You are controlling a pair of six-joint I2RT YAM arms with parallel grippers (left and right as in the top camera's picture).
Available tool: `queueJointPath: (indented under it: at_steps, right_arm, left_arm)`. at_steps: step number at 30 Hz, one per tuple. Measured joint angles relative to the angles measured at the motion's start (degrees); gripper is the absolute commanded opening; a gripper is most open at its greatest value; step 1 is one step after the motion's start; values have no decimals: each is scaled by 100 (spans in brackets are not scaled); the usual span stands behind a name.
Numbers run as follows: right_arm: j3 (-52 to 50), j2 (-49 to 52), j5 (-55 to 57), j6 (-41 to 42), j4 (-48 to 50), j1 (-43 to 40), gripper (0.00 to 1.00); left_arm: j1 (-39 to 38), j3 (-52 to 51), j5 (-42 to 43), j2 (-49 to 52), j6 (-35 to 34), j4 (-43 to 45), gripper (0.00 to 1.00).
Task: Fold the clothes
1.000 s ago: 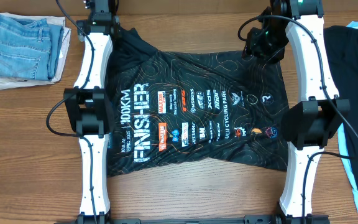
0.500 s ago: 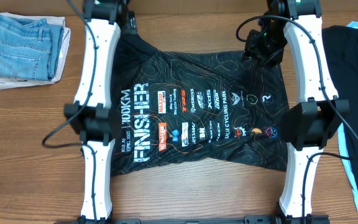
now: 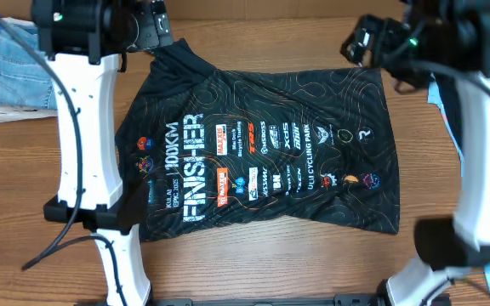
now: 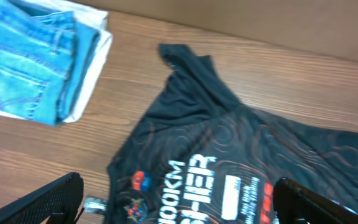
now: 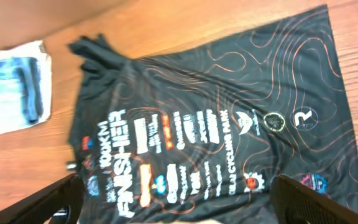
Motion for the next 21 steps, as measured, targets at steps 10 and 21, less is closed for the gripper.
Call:
queueJointPath:
  at_steps: [10, 21]
  right_arm:
    - [-2444, -1797, 192, -2, -15, 11, 100]
    - [-4723, -2017, 284, 4, 496, 11, 100]
  left_arm:
    - [0, -2085, 640, -1923, -31, 17, 100]
    - [-39, -6677, 745, -4365, -1084, 55, 100]
